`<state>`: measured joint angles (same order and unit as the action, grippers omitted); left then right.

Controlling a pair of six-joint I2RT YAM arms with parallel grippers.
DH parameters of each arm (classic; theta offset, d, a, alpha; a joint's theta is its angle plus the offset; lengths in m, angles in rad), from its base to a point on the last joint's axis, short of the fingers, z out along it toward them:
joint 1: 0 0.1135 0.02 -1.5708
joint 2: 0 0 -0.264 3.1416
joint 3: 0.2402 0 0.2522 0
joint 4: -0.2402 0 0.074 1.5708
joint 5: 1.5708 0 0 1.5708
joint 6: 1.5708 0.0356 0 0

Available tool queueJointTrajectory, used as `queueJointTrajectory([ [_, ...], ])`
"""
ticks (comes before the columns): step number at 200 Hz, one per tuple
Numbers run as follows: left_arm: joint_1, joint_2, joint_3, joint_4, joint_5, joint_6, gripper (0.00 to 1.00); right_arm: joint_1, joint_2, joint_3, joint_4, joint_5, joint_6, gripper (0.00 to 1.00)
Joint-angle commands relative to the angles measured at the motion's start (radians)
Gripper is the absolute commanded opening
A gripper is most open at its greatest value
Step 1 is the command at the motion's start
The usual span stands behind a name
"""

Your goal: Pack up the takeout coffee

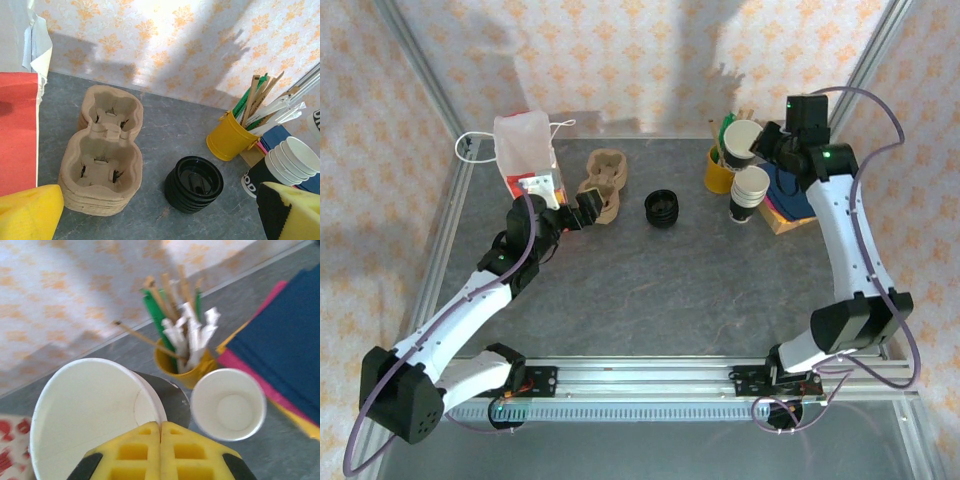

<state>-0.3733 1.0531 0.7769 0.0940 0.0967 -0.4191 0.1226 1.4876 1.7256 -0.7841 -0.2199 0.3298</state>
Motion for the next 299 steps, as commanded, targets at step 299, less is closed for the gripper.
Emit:
queueJointTrajectory([
  [299, -0.009, 0.048, -0.01, 0.006, -0.01, -0.061, 0.99, 0.547, -0.116, -0.832, 0.533, 0.039, 0.148, 0.0],
])
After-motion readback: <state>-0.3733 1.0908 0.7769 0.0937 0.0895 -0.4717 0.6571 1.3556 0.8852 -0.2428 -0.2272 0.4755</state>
